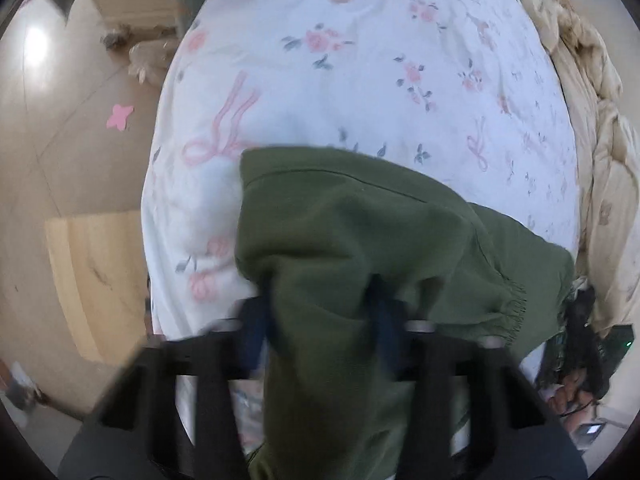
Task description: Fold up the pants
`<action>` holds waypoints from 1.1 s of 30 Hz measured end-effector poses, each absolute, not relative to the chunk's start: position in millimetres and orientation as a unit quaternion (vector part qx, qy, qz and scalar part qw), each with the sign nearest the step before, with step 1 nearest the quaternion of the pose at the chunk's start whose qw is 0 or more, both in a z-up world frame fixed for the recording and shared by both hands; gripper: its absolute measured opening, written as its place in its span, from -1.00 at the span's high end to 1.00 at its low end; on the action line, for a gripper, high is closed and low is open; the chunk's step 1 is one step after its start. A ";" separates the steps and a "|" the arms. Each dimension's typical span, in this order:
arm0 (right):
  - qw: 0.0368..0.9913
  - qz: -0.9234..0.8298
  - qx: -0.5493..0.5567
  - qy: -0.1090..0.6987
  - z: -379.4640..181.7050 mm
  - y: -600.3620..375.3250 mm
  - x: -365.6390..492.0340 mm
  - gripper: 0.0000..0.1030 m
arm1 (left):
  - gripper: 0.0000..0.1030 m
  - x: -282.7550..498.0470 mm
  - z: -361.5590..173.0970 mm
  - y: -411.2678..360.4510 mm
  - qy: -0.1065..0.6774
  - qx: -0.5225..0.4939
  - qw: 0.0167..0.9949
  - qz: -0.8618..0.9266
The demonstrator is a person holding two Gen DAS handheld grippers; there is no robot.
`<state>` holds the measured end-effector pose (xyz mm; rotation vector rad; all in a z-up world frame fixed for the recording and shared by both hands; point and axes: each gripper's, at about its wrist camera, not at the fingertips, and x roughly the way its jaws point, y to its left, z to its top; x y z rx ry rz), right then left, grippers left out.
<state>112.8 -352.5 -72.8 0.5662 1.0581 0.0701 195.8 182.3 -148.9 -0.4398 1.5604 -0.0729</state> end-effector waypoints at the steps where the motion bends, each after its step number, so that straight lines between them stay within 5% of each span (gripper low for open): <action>1: 0.825 0.032 0.265 0.499 -73.5 -352.6 113.6 0.78 | 0.77 197.5 -144.9 176.8 0.693 -0.174 0.699 -0.031; 8: 0.818 0.030 0.269 0.508 -76.1 -353.5 113.6 0.78 | 0.81 177.0 -89.9 147.5 0.603 -0.074 0.792 -0.050; 13: 0.822 0.045 0.259 0.504 -71.3 -346.2 115.0 0.78 | 0.81 182.6 -102.8 148.5 0.577 -0.015 0.817 0.003; 18: 0.824 0.046 0.240 0.511 -72.8 -339.4 114.7 0.78 | 0.56 197.4 -134.4 139.8 0.614 0.049 0.787 0.049; 20: 0.827 0.043 0.239 0.507 -70.6 -342.3 111.4 0.78 | 0.03 197.6 -122.0 143.0 0.602 0.019 0.796 0.065; 22: 0.830 0.042 0.243 0.500 -66.2 -348.9 106.3 0.78 | -0.19 192.3 -103.2 145.2 0.578 -0.008 0.813 0.071; 28: 0.844 0.016 0.280 0.457 -52.1 -393.9 78.6 0.77 | -0.25 160.9 -55.0 111.1 0.549 -0.055 0.834 0.031; 29: 0.847 -0.002 0.288 0.447 -51.1 -407.6 67.5 0.57 | -0.27 151.8 -49.9 104.8 0.548 -0.068 0.833 0.037; 30: 0.848 -0.019 0.294 0.440 -51.5 -417.0 59.1 -0.08 | -0.31 142.3 -46.2 99.7 0.545 -0.085 0.833 0.046; 31: 0.848 -0.043 0.304 0.432 -53.3 -429.1 48.3 -0.41 | -0.37 132.7 -43.9 94.5 0.542 -0.097 0.833 0.050; 32: 0.844 -0.072 0.323 0.422 -57.2 -444.0 35.4 -0.63 | -0.37 124.1 -41.9 88.8 0.539 -0.105 0.834 0.052; 33: 0.834 -0.091 0.343 0.421 -63.0 -457.6 25.4 -0.63 | -0.37 118.2 -42.5 85.5 0.536 -0.109 0.835 0.049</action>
